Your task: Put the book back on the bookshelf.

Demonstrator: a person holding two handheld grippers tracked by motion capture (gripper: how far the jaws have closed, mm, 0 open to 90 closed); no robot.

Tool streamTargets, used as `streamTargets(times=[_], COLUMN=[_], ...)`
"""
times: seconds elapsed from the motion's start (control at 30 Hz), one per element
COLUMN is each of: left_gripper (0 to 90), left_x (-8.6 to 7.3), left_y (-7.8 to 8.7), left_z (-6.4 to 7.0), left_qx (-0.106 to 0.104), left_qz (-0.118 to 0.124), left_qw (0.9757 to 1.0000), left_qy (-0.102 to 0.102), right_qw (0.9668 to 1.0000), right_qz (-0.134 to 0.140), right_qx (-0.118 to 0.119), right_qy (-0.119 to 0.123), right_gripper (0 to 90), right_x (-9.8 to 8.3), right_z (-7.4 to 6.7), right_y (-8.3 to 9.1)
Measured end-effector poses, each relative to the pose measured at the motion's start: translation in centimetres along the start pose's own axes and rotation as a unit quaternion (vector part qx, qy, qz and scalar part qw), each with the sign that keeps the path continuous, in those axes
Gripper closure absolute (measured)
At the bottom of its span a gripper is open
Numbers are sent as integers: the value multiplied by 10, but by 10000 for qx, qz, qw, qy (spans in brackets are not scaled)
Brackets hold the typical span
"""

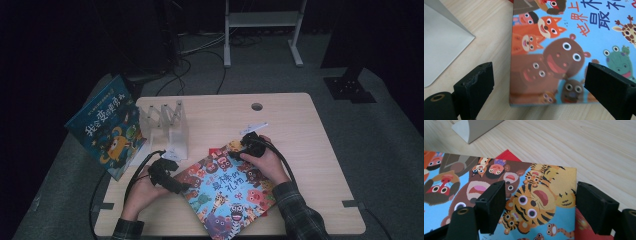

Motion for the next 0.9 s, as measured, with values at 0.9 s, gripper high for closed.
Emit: streamTargets(times=[0.9], left_gripper=[68], left_x=[4], left_y=[-17], left_z=[11], left_qx=[-272], left_qz=[-50], left_qw=[9996], left_qy=[52], right_qw=[9990], right_qz=[233], right_qx=[-348], right_qy=[178], right_gripper=[255], right_x=[-42], right_z=[-10], right_y=[74])
Point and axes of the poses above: each handheld gripper's, and its own axes: y roughly backward along the jaws, x roughly out of its top, z roughly to its right, the point moved 2 cm from there along -y, roughly forward along the jaws, and after that the axes turned 7 degrees about x, right-handed, at the moved point
